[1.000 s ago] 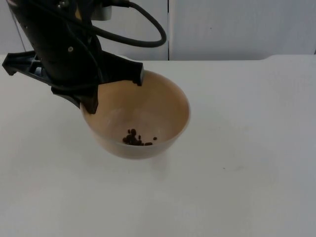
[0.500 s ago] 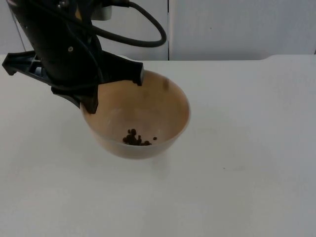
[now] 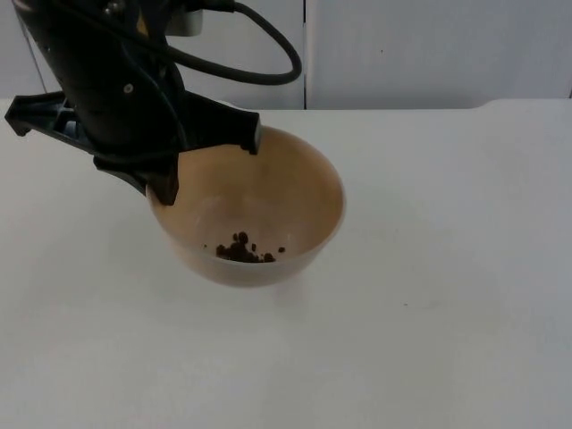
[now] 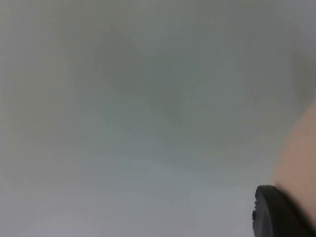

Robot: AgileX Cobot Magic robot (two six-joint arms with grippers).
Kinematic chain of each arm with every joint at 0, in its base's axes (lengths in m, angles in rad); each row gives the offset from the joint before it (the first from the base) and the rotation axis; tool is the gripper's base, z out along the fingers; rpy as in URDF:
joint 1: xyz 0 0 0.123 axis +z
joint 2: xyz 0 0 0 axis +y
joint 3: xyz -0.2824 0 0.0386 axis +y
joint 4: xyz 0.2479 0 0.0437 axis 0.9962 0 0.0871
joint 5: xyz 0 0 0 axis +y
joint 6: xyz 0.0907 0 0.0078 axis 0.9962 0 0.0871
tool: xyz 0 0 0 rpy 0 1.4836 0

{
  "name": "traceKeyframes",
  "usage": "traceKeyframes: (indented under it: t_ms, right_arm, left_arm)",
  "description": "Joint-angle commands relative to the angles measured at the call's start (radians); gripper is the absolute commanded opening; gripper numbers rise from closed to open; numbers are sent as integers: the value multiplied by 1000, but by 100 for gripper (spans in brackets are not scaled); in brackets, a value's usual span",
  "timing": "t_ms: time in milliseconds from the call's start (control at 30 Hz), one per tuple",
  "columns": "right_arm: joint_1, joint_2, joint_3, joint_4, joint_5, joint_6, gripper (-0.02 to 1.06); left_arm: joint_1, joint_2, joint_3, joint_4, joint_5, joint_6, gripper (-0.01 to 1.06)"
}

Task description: Pick up the bowl with the left hand and pour the coffee beans from the cup into the bowl with the right hand.

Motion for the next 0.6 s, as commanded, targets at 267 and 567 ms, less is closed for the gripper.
traceKeyframes:
  t_ms: [267,567]
  right_arm:
    - [-14,-7,-5,43,-8,7,0]
    - [-123,-7,-5,244,-8,-2,0]
  left_arm:
    - [-2,-6,-5,-9,-12,-12,0]
    - [-2,-6,-5,-9,-12,-12,0]
